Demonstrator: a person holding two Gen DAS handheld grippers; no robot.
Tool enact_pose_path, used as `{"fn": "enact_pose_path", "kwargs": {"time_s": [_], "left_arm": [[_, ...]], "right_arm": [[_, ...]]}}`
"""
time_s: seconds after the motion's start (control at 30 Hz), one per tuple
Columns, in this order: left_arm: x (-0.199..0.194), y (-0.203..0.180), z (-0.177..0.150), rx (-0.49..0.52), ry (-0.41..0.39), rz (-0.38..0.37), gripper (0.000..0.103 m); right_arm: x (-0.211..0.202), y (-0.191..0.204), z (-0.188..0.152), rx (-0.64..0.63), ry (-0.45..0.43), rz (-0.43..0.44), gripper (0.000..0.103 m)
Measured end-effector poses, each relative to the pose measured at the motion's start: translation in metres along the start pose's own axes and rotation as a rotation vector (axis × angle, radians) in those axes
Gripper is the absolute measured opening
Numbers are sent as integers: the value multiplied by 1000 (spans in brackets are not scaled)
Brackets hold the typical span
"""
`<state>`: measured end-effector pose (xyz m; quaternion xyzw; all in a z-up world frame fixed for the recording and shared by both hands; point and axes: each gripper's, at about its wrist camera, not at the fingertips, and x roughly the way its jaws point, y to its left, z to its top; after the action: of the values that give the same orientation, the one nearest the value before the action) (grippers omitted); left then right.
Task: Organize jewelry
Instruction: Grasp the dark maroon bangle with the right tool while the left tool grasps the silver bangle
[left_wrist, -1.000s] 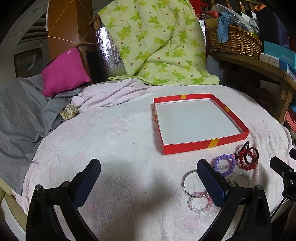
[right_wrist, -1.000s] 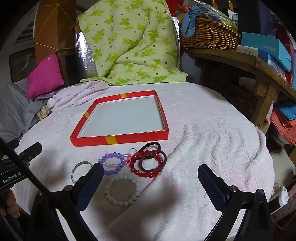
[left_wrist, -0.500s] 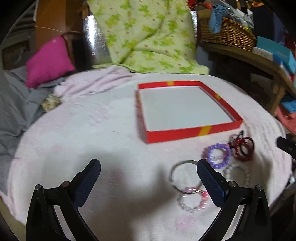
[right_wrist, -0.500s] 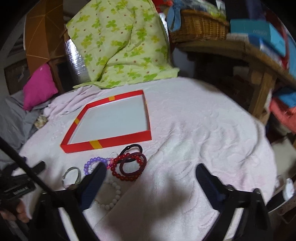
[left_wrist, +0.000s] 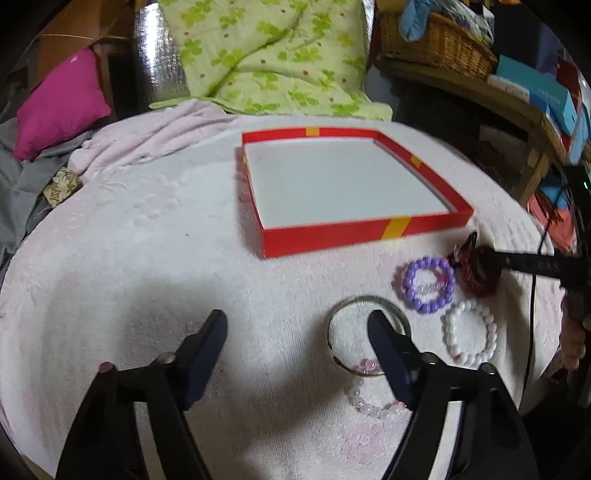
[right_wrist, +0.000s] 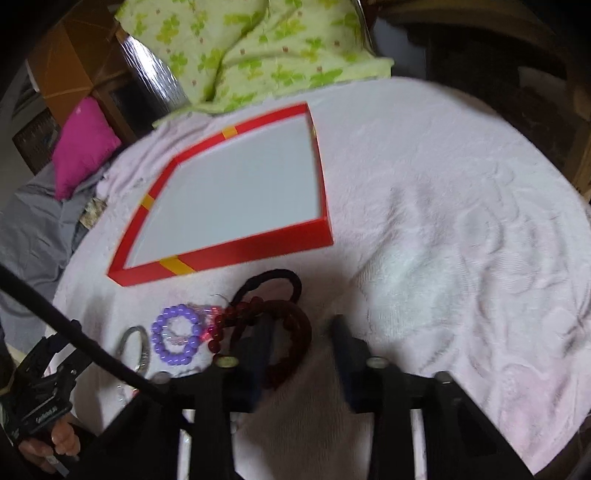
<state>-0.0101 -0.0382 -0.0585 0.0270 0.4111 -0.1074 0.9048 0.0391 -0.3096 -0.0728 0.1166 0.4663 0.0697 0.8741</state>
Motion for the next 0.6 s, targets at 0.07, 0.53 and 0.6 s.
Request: {"fn": "enact_pose_path", "kwargs": {"time_s": [0.07, 0.53, 0.6], "left_arm": [[6, -1, -2, 13, 23, -6, 66], [20, -28, 6, 33, 52, -133, 75], [28, -33, 4, 43, 83, -125, 75]], "right_arm": [[4, 3, 1, -18, -8, -40, 18], [-31, 2, -2, -3, -162, -40, 7], [-38, -1, -5, 6, -184, -35, 7]]}}
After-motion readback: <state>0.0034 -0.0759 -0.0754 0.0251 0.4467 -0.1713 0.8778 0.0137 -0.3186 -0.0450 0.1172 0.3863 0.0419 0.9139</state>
